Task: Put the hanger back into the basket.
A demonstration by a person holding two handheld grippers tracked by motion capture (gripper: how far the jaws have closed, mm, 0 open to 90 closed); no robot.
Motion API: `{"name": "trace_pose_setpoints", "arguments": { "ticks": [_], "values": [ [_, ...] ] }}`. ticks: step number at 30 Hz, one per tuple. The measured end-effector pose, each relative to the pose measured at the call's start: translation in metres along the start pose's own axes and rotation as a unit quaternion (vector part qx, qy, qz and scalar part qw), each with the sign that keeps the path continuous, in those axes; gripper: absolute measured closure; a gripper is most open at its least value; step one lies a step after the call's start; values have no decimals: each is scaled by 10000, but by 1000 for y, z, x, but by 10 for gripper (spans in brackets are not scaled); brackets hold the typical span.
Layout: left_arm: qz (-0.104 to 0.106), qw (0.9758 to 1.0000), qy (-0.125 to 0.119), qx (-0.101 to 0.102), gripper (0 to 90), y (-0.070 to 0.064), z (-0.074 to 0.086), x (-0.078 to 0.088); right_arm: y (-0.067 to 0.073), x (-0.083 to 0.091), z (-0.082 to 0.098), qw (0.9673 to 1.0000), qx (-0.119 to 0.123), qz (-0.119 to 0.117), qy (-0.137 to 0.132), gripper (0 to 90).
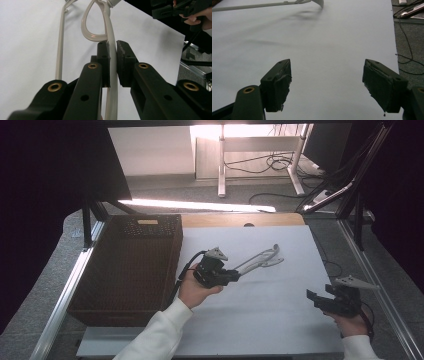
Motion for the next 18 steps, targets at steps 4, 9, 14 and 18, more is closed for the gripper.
{"name": "trace_pose_setpoints", "arguments": {
  "ticks": [4, 9, 14, 18],
  "values": [
    [-19, 10000, -82, 21, 826, 1, -2, 6, 0, 0, 0, 10000, -3, -4, 5, 239],
    [-26, 9998, -177, 47, 826, 3, -5, 14, 0, 0, 0, 10000, -11, -1, 8, 239],
    [-47, 9995, -305, 75, 826, 5, -8, 21, 0, 0, 0, 10000, -1, 1, 2, 239],
    [-99, 9989, -457, 34, 826, 3, -11, 30, 0, 0, 0, 10000, -3, -11, 14, 239]
  ]
}}
Point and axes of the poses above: each handheld gripper's, and its own axes: x roughly backward along the jaws, z roughly out of its underside, y roughly to its left, the point moved 6 cm from there along -x, roughly forward along the jaws, and after that the axes turned 5 degrees about x, right-handed, at the moved point
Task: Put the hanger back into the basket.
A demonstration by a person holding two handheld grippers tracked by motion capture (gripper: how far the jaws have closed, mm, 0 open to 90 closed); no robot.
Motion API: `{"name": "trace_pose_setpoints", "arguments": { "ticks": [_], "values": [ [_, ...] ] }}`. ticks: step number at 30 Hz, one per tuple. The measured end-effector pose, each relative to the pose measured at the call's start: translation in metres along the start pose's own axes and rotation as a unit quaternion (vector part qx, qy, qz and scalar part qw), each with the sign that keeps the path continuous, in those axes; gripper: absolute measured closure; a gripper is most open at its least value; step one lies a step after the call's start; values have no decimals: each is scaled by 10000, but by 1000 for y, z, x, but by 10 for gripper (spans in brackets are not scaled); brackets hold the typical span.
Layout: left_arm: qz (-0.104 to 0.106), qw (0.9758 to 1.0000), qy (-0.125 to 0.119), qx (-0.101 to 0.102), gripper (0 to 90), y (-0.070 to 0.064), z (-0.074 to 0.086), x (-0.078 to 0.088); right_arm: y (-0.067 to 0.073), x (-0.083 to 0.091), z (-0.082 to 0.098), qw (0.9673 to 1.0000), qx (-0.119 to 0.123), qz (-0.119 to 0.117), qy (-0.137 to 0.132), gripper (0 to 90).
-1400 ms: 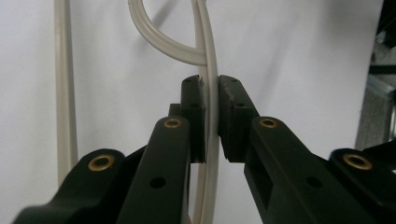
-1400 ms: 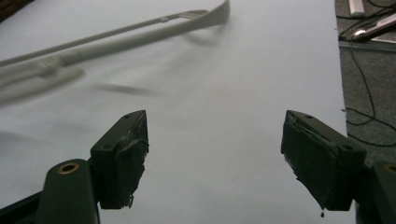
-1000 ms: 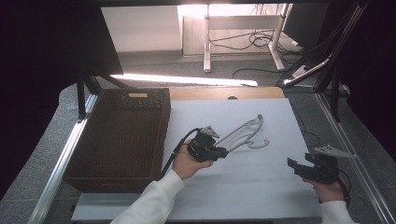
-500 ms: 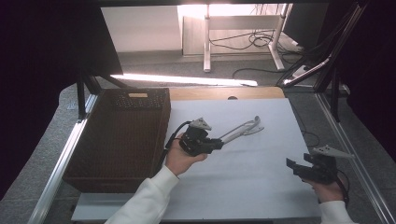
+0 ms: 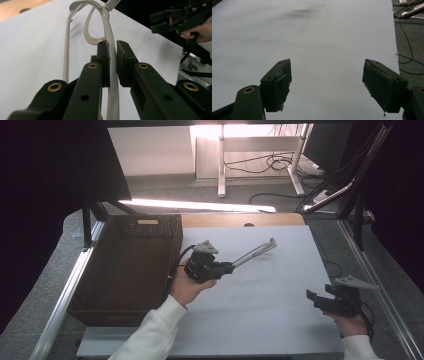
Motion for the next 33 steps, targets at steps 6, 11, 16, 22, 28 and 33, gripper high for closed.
{"name": "trace_pose_setpoints", "arguments": {
  "ticks": [6, 11, 16, 22, 28, 33],
  "values": [
    [26, 9999, -101, -36, 825, -4, -4, 10, 1, -1, 0, 10000, 30, -9, 13, 239],
    [48, 9998, -161, -47, 825, -5, -5, 19, 1, -1, 0, 10000, 25, -11, -1, 239],
    [88, 9997, -240, -62, 825, -7, -7, 29, 1, -1, 0, 10000, 19, -7, 6, 239],
    [51, 9994, -314, -111, 825, -7, -9, 41, 1, -2, 0, 10000, 32, -1, 3, 239],
    [26, 9993, -361, -139, 825, -5, -8, 50, 2, -2, 0, 10000, 37, -9, 18, 239],
    [-22, 9990, -432, -128, 825, -1, -8, 59, 2, -2, 0, 10000, 26, -1, 15, 239]
  ]
}}
Point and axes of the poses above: each handheld gripper's, and its own axes: x roughly backward along the jaws, z roughly out of its underside, y roughly to its left, the point moved 6 cm from there along -x, roughly forward along the jaws, and after that the axes turned 5 degrees about x, right-handed, at the moved point
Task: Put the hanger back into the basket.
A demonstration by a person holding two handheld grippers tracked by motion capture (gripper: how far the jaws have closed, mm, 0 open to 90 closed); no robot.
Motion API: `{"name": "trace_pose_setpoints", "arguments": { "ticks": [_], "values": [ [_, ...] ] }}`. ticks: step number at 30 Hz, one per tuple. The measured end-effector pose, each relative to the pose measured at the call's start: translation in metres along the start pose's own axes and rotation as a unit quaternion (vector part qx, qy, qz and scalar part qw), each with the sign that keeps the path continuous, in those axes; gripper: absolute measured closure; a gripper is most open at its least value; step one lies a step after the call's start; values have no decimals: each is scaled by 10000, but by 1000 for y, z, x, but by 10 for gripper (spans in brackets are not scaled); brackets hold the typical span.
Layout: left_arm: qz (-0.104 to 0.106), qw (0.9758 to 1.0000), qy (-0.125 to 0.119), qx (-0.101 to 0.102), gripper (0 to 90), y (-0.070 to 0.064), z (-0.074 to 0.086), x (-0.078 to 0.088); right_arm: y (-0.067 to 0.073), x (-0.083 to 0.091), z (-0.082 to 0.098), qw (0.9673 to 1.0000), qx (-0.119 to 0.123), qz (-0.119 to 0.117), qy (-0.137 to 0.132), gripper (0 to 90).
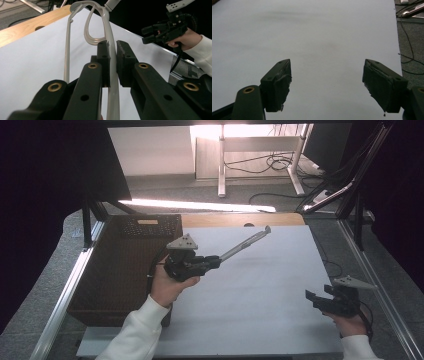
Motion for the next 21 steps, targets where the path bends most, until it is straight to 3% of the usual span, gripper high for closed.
{"name": "trace_pose_setpoints", "arguments": {
  "ticks": [21],
  "values": [
    [-131, 9994, -325, 71, 826, 15, -1, 44, 0, -1, 1, 10000, -4, -13, 18, 238]
  ]
}}
Point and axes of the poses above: each handheld gripper's, and its own axes: x roughly backward along the jaws, z roughly out of its underside, y roughly to its left, the point moved 6 cm from there along -x, roughly forward along the jaws, and after that the axes turned 5 degrees about x, right-handed, at the moved point
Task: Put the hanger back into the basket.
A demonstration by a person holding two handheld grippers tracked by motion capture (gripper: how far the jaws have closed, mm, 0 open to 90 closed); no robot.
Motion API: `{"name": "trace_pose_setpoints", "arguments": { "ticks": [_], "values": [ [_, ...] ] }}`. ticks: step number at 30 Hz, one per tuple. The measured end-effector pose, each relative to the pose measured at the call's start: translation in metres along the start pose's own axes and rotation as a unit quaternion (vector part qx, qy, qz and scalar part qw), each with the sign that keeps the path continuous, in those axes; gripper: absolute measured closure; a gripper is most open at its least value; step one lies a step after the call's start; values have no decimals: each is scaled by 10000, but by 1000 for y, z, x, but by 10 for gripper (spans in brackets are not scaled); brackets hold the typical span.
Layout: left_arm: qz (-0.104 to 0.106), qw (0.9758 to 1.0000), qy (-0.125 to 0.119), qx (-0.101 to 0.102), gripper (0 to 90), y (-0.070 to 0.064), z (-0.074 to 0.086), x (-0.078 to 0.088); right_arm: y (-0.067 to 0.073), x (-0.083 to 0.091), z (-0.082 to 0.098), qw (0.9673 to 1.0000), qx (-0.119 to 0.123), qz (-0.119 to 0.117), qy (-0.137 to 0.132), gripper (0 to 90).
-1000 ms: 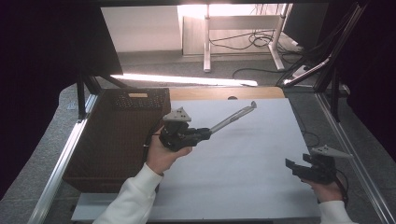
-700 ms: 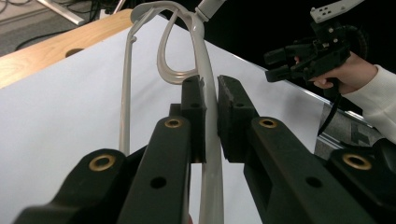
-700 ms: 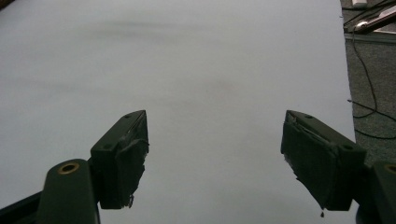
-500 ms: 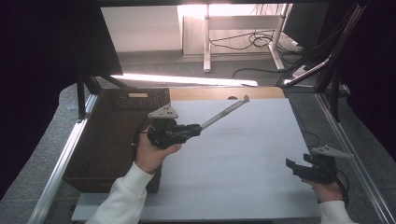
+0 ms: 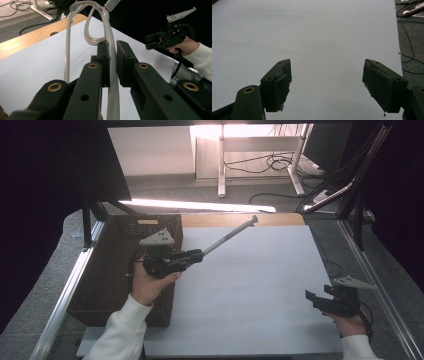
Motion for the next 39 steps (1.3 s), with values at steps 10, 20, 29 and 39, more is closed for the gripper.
{"name": "trace_pose_setpoints", "arguments": {
  "ticks": [10, 20, 29, 39],
  "values": [
    [-51, 9999, -135, 60, 825, 6, -1, 21, 2, -2, 1, 10000, 47, -46, 35, 239],
    [-196, 9994, -283, 100, 825, 15, -1, 44, 8, -4, 1, 9996, 200, -171, 79, 238],
    [-379, 9984, -390, 163, 825, 26, 4, 68, 9, -5, 1, 9995, 243, -191, 100, 237],
    [-549, 9966, -494, 364, 825, 44, 18, 91, 9, -4, 1, 9995, 244, -179, 127, 237]
  ]
}}
Point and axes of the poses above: each handheld gripper's, and its own axes: x roughly backward along the jaws, z roughly out of its underside, y roughly to its left, the point moved 6 cm from there along -x, roughly forward along the jaws, and after that the axes turned 5 degrees about x, right-handed, at the moved point
